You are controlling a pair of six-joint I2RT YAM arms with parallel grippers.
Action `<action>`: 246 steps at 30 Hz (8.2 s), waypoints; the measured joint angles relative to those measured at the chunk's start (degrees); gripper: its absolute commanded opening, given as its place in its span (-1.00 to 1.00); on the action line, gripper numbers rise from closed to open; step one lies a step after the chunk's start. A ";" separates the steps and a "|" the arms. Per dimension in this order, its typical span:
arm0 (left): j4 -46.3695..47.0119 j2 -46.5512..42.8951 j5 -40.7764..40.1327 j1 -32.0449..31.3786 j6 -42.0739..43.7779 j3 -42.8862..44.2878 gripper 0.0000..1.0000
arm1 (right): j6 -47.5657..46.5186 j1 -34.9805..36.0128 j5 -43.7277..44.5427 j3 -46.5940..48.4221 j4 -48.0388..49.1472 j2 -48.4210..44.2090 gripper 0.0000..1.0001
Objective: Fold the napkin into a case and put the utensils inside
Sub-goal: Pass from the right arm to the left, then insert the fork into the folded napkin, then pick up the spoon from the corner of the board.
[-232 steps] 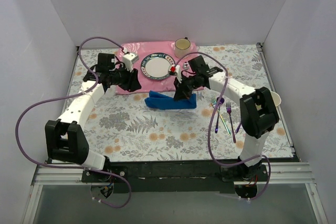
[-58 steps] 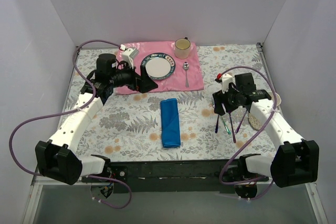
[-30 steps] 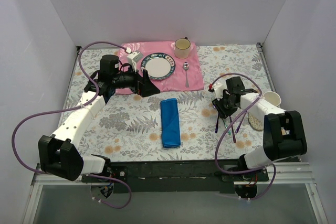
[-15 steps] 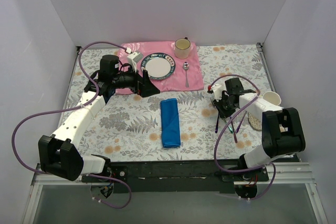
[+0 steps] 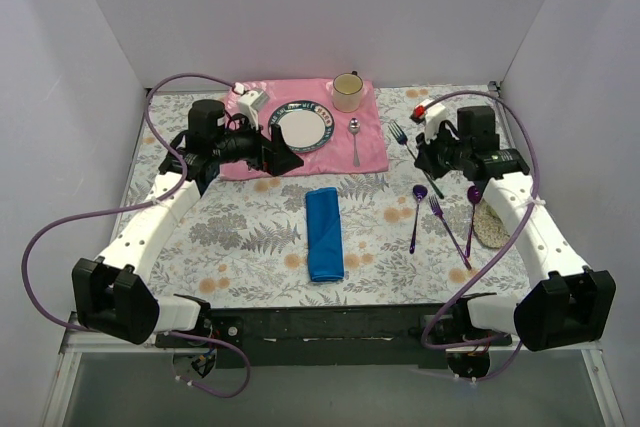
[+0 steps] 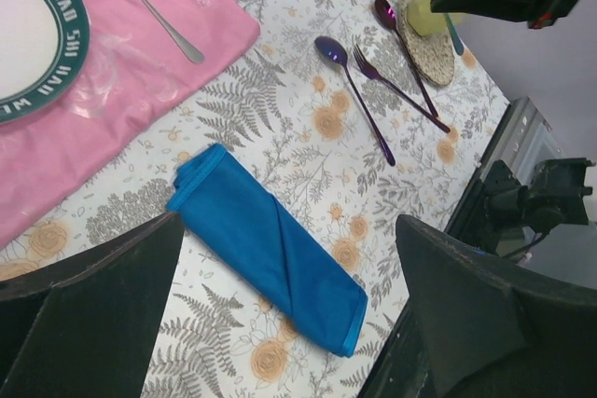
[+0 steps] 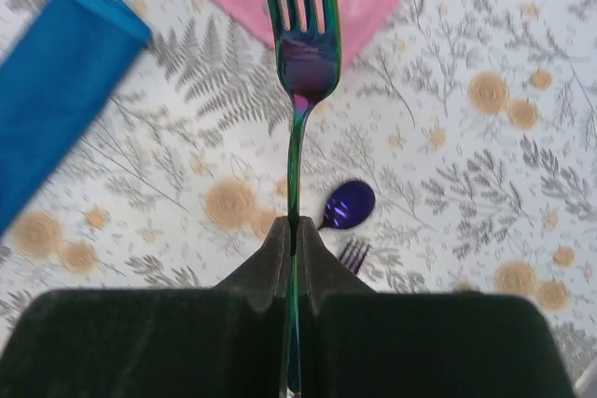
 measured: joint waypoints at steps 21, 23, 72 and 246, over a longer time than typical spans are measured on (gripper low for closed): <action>28.70 10.84 5.90 -2.73 -4.76 -0.66 -0.07 | 44.35 17.53 -12.52 -3.89 14.12 -1.03 -0.97; 29.40 12.02 6.73 -3.41 -4.39 -0.63 -0.11 | 46.12 18.36 -11.76 -4.31 14.64 -1.27 -0.97; 25.09 33.66 25.44 6.67 -5.88 9.90 -1.00 | 12.02 27.04 -14.36 -15.96 18.21 -9.03 0.00; 24.04 5.99 -9.18 7.80 -6.82 -8.70 0.97 | 38.38 7.82 25.14 -11.34 10.64 20.35 -0.97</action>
